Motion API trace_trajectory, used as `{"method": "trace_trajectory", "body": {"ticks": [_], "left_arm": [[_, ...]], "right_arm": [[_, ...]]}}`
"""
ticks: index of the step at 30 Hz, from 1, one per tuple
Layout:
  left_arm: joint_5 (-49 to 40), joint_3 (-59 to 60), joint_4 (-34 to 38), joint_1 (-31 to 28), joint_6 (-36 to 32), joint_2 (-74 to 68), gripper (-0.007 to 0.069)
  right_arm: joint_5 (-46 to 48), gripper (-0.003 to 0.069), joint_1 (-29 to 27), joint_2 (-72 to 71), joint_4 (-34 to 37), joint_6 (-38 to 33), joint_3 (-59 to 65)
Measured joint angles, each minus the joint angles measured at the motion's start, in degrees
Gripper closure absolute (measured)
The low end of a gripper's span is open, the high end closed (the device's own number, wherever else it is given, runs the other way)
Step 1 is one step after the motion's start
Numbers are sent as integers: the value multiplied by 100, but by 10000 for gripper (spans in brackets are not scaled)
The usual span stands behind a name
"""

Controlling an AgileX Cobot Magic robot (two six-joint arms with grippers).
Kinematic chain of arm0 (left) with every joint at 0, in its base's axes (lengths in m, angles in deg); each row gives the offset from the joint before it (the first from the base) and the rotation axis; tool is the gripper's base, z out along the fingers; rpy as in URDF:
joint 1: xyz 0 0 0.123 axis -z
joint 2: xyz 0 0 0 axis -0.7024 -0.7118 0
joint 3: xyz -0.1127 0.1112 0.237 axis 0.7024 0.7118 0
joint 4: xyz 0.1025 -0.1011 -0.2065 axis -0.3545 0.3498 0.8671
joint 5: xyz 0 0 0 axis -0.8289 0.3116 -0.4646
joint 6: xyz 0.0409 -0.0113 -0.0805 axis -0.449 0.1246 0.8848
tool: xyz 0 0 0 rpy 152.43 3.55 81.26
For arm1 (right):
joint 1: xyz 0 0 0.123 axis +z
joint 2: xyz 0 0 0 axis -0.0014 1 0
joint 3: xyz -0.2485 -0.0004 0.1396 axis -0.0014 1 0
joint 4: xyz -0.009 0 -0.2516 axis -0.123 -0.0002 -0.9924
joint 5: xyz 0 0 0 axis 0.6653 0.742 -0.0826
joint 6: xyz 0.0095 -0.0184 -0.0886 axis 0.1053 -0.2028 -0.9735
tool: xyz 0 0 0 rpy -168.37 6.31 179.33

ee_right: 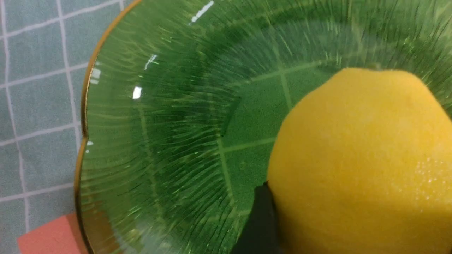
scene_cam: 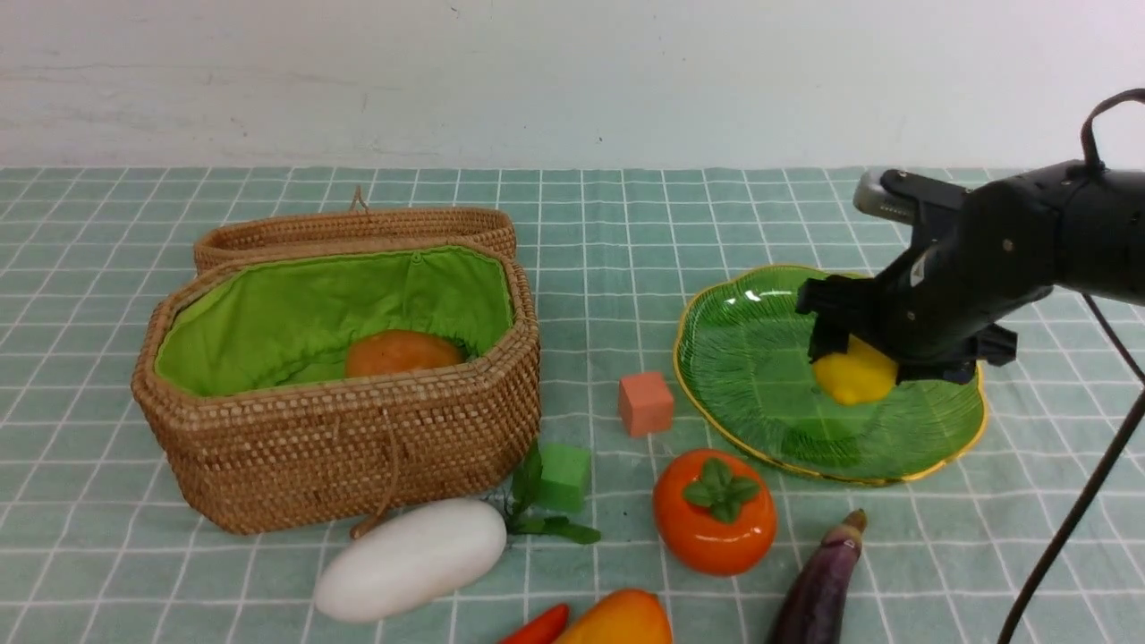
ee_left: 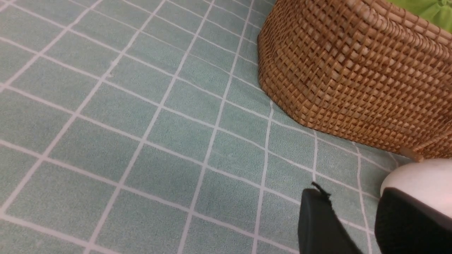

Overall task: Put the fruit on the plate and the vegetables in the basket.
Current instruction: Use the right arm to grab a lemon and put it into the right plate, then grab an eggplant with your right arm and place it in the basket on the left.

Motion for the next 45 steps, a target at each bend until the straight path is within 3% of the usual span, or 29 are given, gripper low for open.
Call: {"method": "trace_trajectory", "body": {"ticks": [4, 13, 19, 24, 31, 35, 43, 45], "left_arm": [[0, 0, 0, 0, 0, 0, 386], [0, 0, 0, 0, 0, 0, 386], [0, 0, 0, 0, 0, 0, 386], [0, 0, 0, 0, 0, 0, 386], [0, 0, 0, 0, 0, 0, 386], [0, 0, 0, 0, 0, 0, 386], [0, 0, 0, 0, 0, 0, 386], [0, 0, 0, 0, 0, 0, 386]], "right_arm": [[223, -17, 0, 0, 47, 0, 0], [920, -8, 14, -142, 169, -56, -2], [1963, 22, 706, -894, 169, -306, 220], [2013, 50, 1460, -1317, 231, 387, 808], [1683, 66, 1848, -1373, 225, 1276, 1788], [815, 67, 1848, -1378, 244, 1683, 2476], [-205, 90, 1848, -1431, 277, 1784, 3199], [-262, 144, 1848, -1473, 272, 1756, 3282]]}}
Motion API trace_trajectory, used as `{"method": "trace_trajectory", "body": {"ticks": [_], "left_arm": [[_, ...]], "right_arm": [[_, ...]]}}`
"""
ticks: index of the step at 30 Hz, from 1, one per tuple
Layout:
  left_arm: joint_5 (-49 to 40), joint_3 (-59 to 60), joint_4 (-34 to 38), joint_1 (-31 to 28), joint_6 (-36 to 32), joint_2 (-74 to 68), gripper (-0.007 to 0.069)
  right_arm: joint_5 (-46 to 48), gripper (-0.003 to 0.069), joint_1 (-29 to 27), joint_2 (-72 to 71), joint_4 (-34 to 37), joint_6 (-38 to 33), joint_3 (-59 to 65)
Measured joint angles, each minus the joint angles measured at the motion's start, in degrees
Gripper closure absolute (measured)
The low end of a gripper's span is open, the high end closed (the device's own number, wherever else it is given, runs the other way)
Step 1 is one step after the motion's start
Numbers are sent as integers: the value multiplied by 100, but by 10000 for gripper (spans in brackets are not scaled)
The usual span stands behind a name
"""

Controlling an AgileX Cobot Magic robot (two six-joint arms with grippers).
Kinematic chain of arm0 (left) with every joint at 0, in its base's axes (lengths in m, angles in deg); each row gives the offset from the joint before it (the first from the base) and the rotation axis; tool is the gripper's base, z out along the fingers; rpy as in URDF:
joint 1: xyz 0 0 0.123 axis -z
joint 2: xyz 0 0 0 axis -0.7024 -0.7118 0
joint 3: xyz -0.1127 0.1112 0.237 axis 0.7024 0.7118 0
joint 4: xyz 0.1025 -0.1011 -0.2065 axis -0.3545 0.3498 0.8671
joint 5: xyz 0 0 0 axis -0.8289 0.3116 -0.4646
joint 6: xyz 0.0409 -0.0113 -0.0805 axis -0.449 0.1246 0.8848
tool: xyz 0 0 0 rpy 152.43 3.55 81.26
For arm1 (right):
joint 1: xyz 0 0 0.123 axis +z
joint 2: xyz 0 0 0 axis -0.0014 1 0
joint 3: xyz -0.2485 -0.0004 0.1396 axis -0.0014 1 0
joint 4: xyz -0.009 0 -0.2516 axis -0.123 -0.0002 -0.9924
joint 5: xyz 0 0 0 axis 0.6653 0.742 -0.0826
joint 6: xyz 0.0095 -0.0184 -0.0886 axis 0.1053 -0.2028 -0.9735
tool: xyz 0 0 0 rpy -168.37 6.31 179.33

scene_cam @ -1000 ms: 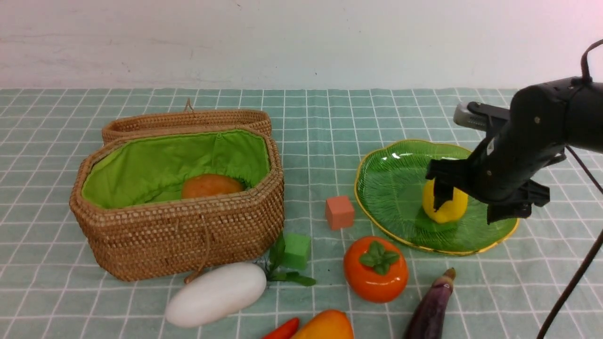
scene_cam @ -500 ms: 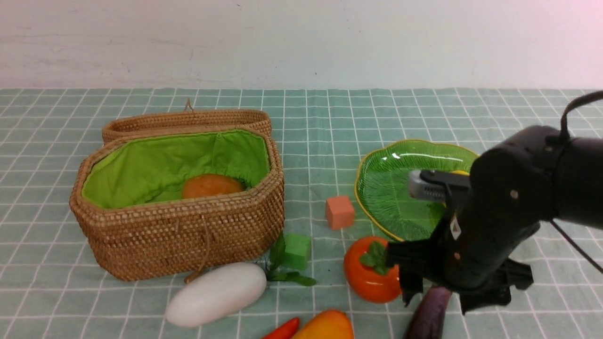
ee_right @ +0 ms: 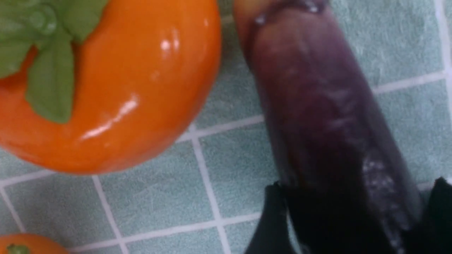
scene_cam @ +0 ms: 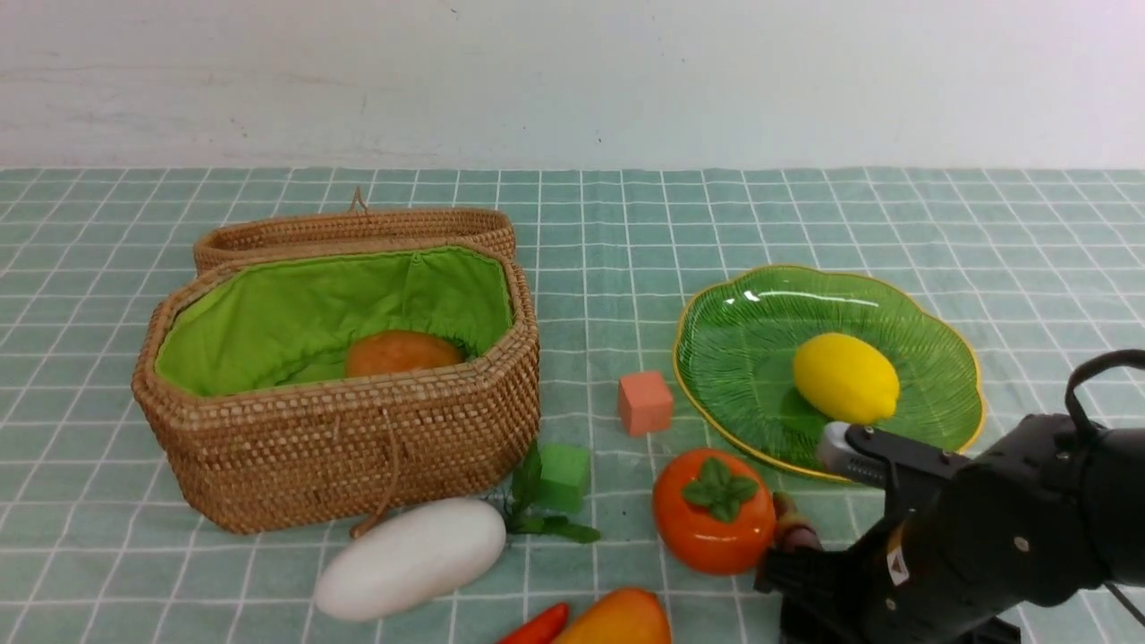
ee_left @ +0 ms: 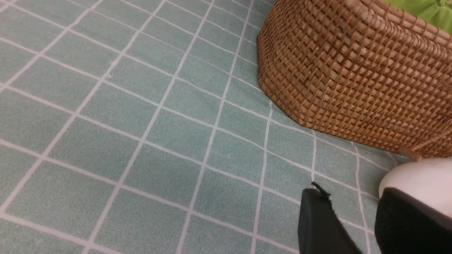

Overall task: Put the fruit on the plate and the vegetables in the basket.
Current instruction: Grab an eggplant with your right arm and place it in the basket on the left.

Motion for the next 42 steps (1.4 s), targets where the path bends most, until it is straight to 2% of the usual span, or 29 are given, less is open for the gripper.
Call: {"method": "trace_trajectory", "body": {"ticks": [2, 3, 4, 9, 15, 16, 17, 20, 21, 22, 24, 25, 27, 28, 29, 30, 32, 38, 42], "left_arm": [[0, 0, 0, 0, 0, 0, 386], [0, 0, 0, 0, 0, 0, 386], [0, 0, 0, 0, 0, 0, 386], [0, 0, 0, 0, 0, 0, 386], [0, 0, -2, 0, 0, 0, 386], [0, 0, -2, 0, 0, 0, 386], [0, 0, -2, 0, 0, 0, 386], [0, 0, -2, 0, 0, 0, 386], [0, 0, -2, 0, 0, 0, 386], [0, 0, -2, 0, 0, 0, 386], [0, 0, -2, 0, 0, 0, 386], [0, 0, -2, 0, 0, 0, 386], [0, 0, -2, 0, 0, 0, 386], [0, 0, -2, 0, 0, 0, 386], [0, 0, -2, 0, 0, 0, 386], [0, 0, -2, 0, 0, 0, 386], [0, 0, -2, 0, 0, 0, 386], [0, 0, -2, 0, 0, 0, 386], [0, 0, -2, 0, 0, 0, 386]], "right_arm": [[73, 230, 0, -27, -13, -135, 30], [82, 230, 0, -28, -13, -151, 29], [125, 261, 0, -71, 8, -280, 41], [567, 256, -57, -597, -21, -937, 47], [1394, 256, -674, -1665, -471, -1659, -681], [1495, 256, -760, -1813, -491, -1910, -873], [1710, 256, -865, -1954, -449, -2640, -1389], [2049, 256, -883, -1904, 99, -3815, -2347], [2075, 256, -883, -1872, 155, -3889, -2417], [2282, 256, -876, -1678, 654, -4450, -2984], [2429, 256, -855, -1480, 1107, -4928, -3454], [2504, 256, -781, -1117, 1613, -5485, -3964], [2495, 256, -697, -889, 1990, -5902, -4327], [2436, 256, -528, -444, 2474, -6549, -4835], [2436, 256, -507, -390, 2533, -6549, -4835], [2291, 256, -323, 42, 3025, -7230, -5312], [2017, 256, -76, 610, 3552, -7859, -5800], [881, 256, 517, 2224, 4650, -8525, -6915], [579, 256, 706, 3147, 4709, -8604, -7327]]}}
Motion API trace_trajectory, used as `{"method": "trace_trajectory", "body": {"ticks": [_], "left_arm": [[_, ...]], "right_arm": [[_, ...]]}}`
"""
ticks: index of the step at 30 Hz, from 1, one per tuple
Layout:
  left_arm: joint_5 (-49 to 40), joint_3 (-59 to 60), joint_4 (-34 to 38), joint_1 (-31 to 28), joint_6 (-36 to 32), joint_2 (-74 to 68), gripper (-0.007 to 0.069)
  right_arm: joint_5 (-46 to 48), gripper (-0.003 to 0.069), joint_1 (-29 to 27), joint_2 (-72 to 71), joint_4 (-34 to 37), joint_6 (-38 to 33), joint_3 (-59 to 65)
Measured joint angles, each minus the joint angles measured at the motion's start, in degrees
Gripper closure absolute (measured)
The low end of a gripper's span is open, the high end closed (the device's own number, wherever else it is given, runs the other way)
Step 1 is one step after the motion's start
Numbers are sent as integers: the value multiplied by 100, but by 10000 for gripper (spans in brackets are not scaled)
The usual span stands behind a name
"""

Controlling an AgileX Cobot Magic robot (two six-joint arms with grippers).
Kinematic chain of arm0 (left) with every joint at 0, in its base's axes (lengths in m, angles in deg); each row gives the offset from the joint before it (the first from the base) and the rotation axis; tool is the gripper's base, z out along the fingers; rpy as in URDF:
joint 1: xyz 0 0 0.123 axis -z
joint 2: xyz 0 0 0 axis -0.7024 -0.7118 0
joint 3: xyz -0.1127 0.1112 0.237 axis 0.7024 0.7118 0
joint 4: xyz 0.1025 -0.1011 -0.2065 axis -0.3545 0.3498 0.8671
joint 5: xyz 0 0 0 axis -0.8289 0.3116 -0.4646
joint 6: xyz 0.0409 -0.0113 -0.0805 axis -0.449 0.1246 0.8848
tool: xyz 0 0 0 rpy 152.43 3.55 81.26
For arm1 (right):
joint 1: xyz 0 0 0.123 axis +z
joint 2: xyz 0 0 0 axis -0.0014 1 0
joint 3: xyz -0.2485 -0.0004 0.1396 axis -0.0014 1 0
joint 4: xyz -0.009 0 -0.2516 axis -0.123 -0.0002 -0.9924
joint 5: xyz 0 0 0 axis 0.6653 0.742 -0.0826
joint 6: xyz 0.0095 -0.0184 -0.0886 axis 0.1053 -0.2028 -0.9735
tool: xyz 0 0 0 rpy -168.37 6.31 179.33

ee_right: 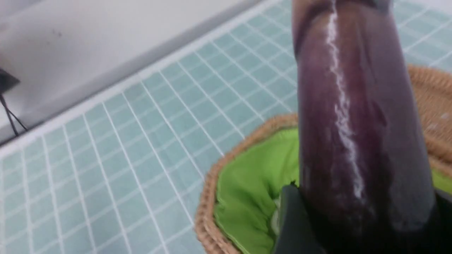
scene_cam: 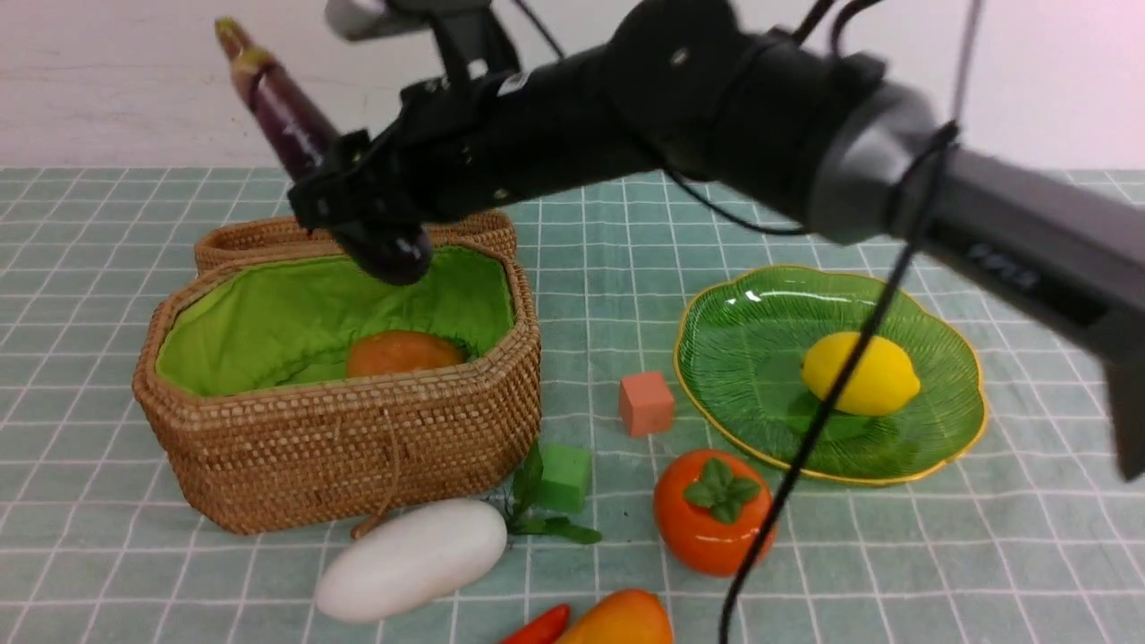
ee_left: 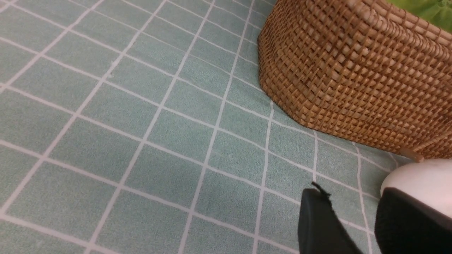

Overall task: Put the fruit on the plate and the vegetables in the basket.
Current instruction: Grab an eggplant with your right arm and place it in the basket on the left.

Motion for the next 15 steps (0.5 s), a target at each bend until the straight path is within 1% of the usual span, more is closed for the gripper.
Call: {"method": "trace_trajectory", "body": {"ticks": [1, 4, 5, 6, 8, 9, 12, 15], "left_arm": [[0, 0, 0, 0, 0, 0, 386], [0, 0, 0, 0, 0, 0, 386], [0, 0, 0, 0, 0, 0, 386], [0, 0, 0, 0, 0, 0, 386], [0, 0, 0, 0, 0, 0, 386], [0, 0, 0, 0, 0, 0, 386], [0, 0, 0, 0, 0, 0, 386], [0, 0, 0, 0, 0, 0, 386]], "right_arm": [[0, 256, 0, 34, 0, 0, 0], [-27, 197, 12, 367, -42, 0, -25], [-22, 118, 12, 481, -80, -5, -25], [-22, 75, 12, 503, -93, -11, -25], [-16, 10, 12, 509, -113, -11, -31], [-16, -8, 12, 493, -118, -16, -52], [47, -11, -27, 396, -182, -16, -64], [376, 1, -135, 204, -342, 156, -64]]}}
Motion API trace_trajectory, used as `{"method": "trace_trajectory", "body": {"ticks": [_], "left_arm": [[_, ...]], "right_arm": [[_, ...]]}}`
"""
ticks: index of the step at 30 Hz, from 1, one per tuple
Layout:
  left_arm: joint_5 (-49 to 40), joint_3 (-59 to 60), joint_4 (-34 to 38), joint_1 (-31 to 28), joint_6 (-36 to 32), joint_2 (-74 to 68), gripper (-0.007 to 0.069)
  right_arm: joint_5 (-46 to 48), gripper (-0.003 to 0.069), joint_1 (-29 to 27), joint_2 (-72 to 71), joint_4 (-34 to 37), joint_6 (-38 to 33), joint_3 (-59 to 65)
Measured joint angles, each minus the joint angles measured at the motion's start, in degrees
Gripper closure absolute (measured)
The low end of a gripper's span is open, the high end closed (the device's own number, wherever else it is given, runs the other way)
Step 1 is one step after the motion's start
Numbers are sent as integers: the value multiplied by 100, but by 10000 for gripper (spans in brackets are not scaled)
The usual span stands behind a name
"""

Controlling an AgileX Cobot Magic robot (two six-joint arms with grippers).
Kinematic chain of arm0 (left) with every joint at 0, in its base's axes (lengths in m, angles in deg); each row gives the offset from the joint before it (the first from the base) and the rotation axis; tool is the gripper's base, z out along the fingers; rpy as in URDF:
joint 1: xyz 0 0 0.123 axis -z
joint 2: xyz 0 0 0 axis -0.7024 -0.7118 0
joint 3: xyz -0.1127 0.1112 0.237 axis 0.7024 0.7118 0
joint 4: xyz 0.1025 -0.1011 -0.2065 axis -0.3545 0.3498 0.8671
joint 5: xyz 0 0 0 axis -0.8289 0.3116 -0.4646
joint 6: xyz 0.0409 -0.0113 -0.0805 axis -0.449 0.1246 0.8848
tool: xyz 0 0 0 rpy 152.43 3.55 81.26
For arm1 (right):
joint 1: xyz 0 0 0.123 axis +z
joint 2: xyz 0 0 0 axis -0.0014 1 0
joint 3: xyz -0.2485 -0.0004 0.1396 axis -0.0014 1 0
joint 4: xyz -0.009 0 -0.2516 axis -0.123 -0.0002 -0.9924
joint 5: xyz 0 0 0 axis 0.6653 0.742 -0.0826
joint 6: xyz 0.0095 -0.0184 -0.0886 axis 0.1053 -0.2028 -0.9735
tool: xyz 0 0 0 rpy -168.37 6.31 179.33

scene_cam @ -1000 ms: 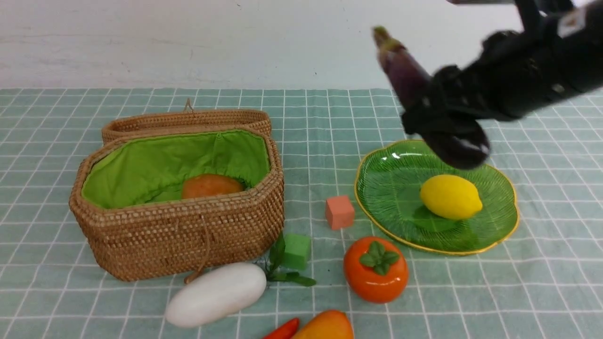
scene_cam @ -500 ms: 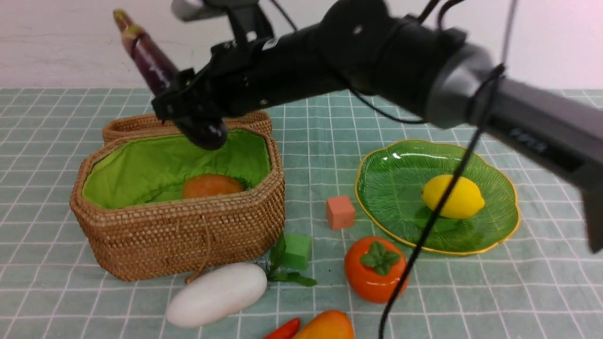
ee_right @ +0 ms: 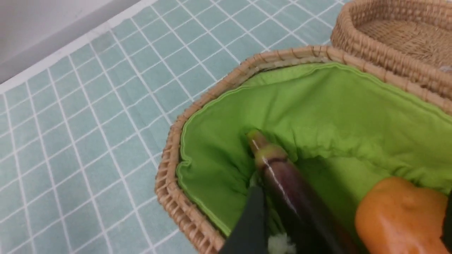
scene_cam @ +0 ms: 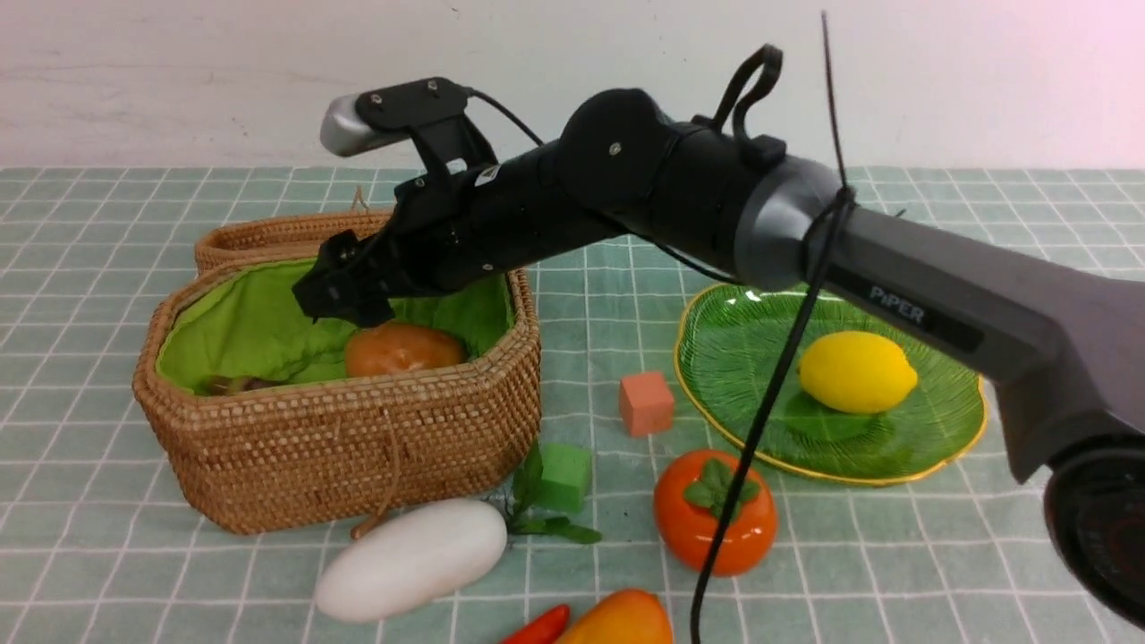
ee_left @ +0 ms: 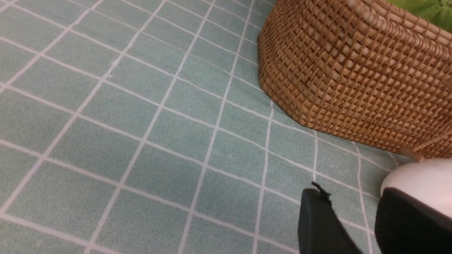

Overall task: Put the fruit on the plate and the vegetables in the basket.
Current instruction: Grab a tomato with your right arm and place it on the plate on the right.

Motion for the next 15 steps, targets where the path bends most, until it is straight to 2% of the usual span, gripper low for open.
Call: {"method": "trace_trajectory", "body": {"ticks": [4, 8, 11, 15], "left_arm": [[0, 0, 0, 0, 0, 0, 386], [0, 0, 0, 0, 0, 0, 386], [0, 0, 0, 0, 0, 0, 386], [0, 0, 0, 0, 0, 0, 386]], "right_arm": [[1401, 18, -487, -733, -776, 979, 0], [2612, 24, -1041, -1358, -1213, 1505, 222], [2930, 27, -1409, -1829, -1223, 1675, 983], [2605, 34, -1661, -2373, -1187, 1779, 2458]]}}
